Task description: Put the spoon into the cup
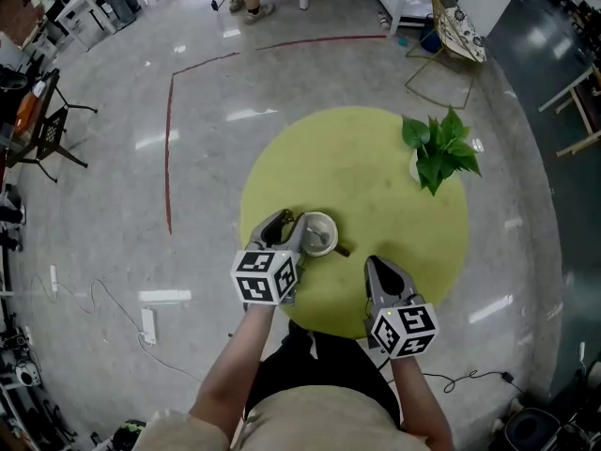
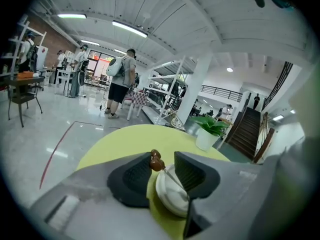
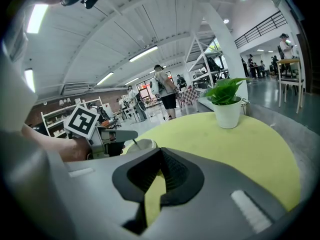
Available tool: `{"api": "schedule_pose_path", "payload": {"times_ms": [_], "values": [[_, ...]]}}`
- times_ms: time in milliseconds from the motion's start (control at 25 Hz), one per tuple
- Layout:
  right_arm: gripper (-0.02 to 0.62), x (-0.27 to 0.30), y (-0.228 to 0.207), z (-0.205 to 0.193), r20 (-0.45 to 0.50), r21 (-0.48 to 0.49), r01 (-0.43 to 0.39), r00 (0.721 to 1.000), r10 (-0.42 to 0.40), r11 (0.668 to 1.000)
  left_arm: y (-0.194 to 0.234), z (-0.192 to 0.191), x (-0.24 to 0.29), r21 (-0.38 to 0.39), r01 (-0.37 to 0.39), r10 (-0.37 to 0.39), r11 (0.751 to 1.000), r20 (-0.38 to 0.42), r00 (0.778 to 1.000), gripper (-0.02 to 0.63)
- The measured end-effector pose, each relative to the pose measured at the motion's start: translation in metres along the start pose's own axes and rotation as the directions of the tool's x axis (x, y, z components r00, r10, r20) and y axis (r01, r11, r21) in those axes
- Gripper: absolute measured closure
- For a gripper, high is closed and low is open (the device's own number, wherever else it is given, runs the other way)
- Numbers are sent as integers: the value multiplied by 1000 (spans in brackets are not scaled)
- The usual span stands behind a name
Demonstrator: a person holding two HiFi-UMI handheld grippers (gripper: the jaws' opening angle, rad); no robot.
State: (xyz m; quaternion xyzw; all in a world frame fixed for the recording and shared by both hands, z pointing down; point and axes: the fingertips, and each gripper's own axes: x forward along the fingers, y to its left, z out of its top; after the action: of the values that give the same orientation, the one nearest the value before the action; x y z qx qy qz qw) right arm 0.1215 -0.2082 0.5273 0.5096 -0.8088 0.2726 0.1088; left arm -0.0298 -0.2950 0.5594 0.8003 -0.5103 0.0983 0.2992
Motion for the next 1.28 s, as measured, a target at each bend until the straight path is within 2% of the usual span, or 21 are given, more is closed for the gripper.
{"api": "schedule_pose_path", "payload": {"times_ms": [640,1280], "values": [[594,-10,5,-3,9,-2,4,1000,-4,1000,8,-16,-7,-20,-9,9,1000,-35,999,400],[594,-20,37,-14,19,-21,-24,1000,24,1000,9,-33,-52,20,-22,23,1000,-42,999,402]]}}
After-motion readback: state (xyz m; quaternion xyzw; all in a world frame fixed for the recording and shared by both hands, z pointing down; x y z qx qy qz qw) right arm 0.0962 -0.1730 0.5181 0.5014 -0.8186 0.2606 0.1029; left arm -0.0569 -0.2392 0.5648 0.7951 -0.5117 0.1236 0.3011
